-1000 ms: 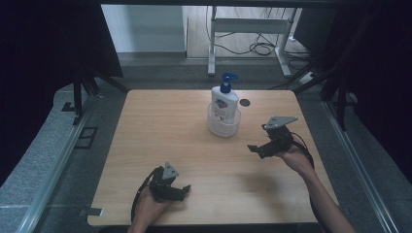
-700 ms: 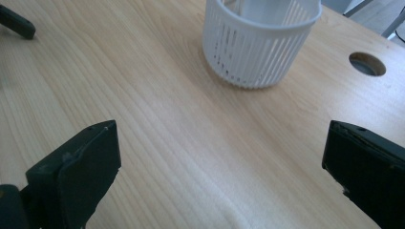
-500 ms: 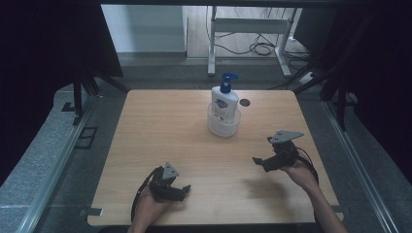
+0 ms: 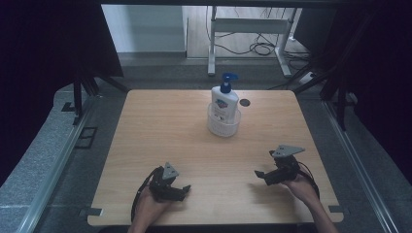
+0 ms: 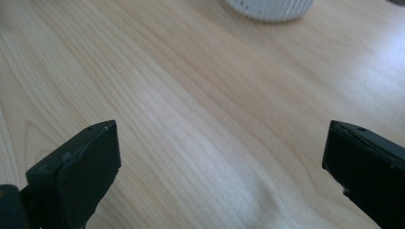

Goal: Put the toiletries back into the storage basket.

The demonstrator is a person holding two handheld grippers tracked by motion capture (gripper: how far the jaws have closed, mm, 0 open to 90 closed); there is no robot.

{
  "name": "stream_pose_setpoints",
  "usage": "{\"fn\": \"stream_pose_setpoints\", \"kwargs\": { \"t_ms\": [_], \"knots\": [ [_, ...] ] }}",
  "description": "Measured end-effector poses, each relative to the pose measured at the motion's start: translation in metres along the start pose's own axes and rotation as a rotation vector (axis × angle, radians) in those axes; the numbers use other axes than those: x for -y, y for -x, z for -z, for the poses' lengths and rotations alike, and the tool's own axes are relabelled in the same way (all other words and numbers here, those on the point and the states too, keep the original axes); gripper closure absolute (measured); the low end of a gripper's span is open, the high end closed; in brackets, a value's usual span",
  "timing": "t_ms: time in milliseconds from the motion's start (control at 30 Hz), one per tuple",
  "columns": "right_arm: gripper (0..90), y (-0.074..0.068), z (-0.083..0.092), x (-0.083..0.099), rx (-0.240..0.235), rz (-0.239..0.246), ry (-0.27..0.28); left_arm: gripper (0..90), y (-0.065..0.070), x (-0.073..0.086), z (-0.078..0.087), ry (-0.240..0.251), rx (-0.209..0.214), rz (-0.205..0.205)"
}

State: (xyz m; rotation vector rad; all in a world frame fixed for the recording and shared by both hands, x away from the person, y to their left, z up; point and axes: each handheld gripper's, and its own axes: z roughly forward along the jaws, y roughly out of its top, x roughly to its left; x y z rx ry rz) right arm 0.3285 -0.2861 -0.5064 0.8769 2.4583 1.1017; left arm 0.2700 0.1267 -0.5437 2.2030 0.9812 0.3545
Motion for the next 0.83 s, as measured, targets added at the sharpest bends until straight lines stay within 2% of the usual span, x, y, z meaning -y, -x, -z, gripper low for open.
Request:
{"fn": "stream_pose_setpoints", "kwargs": {
  "t_ms": [167, 467, 500, 833],
  "knots": [
    [0.0, -0.003, -0.004, 0.011, 0.004, 0.002, -0.02, 12.0, 0.0, 0.0, 0.0, 0.0, 0.0, 0.0],
    [0.0, -0.012, -0.017, 0.033, -0.018, 0.011, -0.078, 12.1, 0.0, 0.0, 0.0, 0.0, 0.0, -0.002],
    [0.0, -0.011, -0.017, 0.034, -0.032, 0.001, -0.072, 12.1, 0.0, 0.0, 0.0, 0.0, 0.0, -0.002],
    [0.0, -0.011, -0.016, 0.035, -0.024, -0.015, -0.078, 12.0, 0.0, 0.0, 0.0, 0.002, -0.003, 0.003]
  ]
}}
